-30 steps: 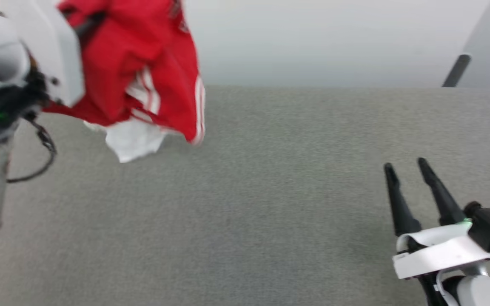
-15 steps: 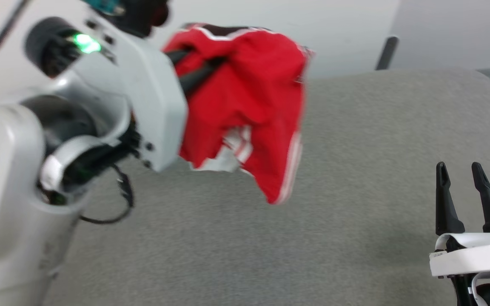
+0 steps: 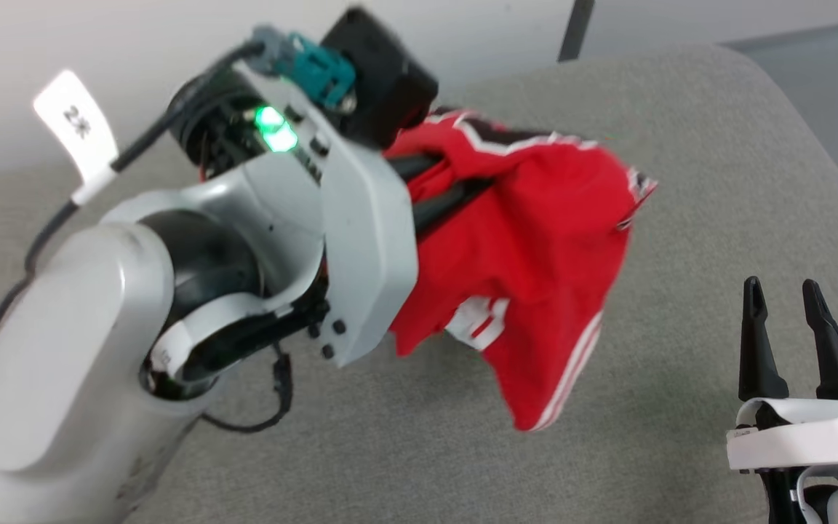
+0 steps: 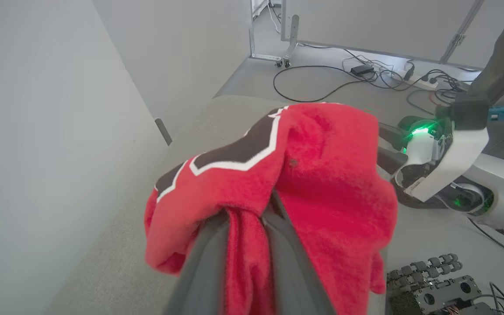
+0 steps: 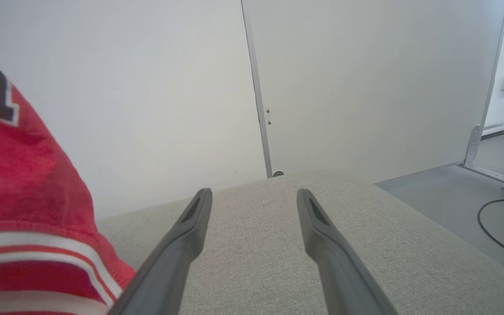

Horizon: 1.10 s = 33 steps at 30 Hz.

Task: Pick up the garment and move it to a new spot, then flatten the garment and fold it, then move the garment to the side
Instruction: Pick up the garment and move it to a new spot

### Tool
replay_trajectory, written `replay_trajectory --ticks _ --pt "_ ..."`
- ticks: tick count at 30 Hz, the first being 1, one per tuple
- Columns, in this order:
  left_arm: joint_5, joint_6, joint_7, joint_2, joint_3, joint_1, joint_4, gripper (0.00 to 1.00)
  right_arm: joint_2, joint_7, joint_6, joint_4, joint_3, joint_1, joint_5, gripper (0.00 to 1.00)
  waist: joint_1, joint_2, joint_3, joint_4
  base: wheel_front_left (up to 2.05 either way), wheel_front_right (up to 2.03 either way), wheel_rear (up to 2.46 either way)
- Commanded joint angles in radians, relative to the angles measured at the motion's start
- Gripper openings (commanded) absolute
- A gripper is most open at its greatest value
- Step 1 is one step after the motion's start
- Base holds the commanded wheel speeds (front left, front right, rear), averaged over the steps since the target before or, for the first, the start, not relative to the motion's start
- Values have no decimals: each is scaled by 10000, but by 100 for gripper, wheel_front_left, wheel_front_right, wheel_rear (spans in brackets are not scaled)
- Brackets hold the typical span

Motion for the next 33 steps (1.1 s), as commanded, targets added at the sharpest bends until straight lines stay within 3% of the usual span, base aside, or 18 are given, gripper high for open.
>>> replay_trajectory --ticks 1,10,20,28,29,30,31,33 --pt "-139 -61 -34 166 -44 179 -54 0 33 -77 4 52 17 -153 66 100 0 0 359 -253 0 0 0" --pt "-762 -114 73 1669 -132 1269 -448 0 71 -194 4 311 5 -372 166 100 0 0 679 43 0 0 0" --pt "-1004 158 303 2863 -29 2912 -367 0 -33 -241 4 543 91 -570 175 100 0 0 736 695 0 0 0" --pt "-995 -28 -431 3228 -249 3875 492 0 -242 -229 4 779 244 -608 260 100 0 0 575 1106 0 0 0" --pt "-952 -43 -588 3203 -312 3949 678 11 -260 -214 4 794 257 -588 251 100 0 0 535 1153 0 0 0" --pt "-927 -65 -730 3188 -405 4045 878 31 -282 -195 4 810 294 -574 260 100 0 0 499 1190 0 0 0" --pt "-927 -65 -730 3188 -405 4045 878 31 -282 -195 4 810 294 -574 260 100 0 0 499 1190 0 0 0" --pt "-832 -90 -1122 3118 -537 4132 1276 100 -285 -146 4 826 385 -558 264 100 0 0 421 1251 0 0 0"
